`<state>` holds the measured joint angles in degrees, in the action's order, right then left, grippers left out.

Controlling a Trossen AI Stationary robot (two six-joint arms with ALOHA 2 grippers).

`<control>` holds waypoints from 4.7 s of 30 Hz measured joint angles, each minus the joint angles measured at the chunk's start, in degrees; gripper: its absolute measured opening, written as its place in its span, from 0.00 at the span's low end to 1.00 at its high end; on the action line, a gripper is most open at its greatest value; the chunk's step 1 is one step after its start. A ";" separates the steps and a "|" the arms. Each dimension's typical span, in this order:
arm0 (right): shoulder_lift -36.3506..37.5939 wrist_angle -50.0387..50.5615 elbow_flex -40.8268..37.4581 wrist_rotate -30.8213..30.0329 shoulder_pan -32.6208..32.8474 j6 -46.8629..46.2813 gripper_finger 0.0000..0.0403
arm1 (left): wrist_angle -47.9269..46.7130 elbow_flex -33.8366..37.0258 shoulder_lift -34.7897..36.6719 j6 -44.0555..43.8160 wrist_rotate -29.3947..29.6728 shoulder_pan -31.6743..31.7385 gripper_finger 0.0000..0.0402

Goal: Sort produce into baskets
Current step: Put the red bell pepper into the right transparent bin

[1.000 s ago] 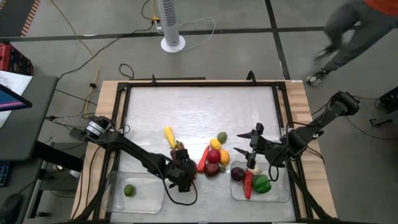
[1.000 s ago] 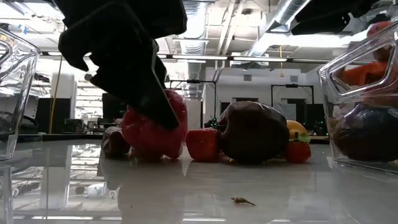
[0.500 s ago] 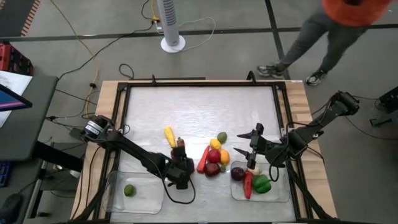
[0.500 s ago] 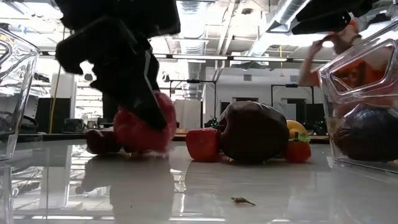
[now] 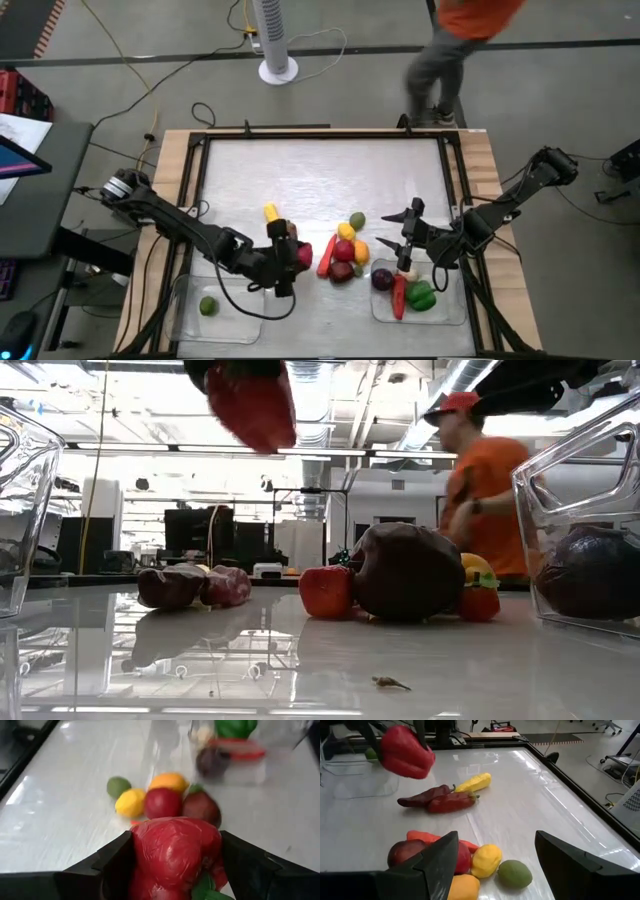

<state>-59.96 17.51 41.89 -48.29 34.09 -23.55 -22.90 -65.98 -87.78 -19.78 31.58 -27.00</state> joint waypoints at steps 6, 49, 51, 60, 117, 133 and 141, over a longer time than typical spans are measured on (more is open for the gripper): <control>-1.10 -3.79 0.00 -0.13 0.00 1.86 0.72 | 13.35 2.73 -0.48 7.61 -0.19 0.45 0.61; -21.86 -36.28 7.11 1.18 -3.12 57.85 0.95 | 25.52 2.89 -0.45 12.91 -20.16 14.82 0.61; -21.86 -33.51 7.72 3.29 -4.37 56.62 0.98 | 25.11 2.89 -0.45 12.89 -20.14 14.92 0.61; -21.86 -33.50 7.78 8.47 -6.31 63.06 0.90 | 24.80 2.89 -0.45 12.91 -20.18 15.02 0.61; -21.79 -30.72 7.78 12.76 -10.31 62.38 0.79 | 20.64 2.78 4.81 19.82 -11.95 14.49 0.90; -4.61 0.97 7.78 8.45 3.77 23.63 0.79 | 23.35 9.10 7.88 21.21 -10.33 13.99 0.90; 3.46 20.62 7.78 21.56 6.91 -9.56 0.79 | 25.02 11.05 7.88 19.92 -10.50 13.99 0.90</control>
<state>-56.51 38.13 49.67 -26.73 41.00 -33.11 2.12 -54.94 -79.90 0.14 21.08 -13.02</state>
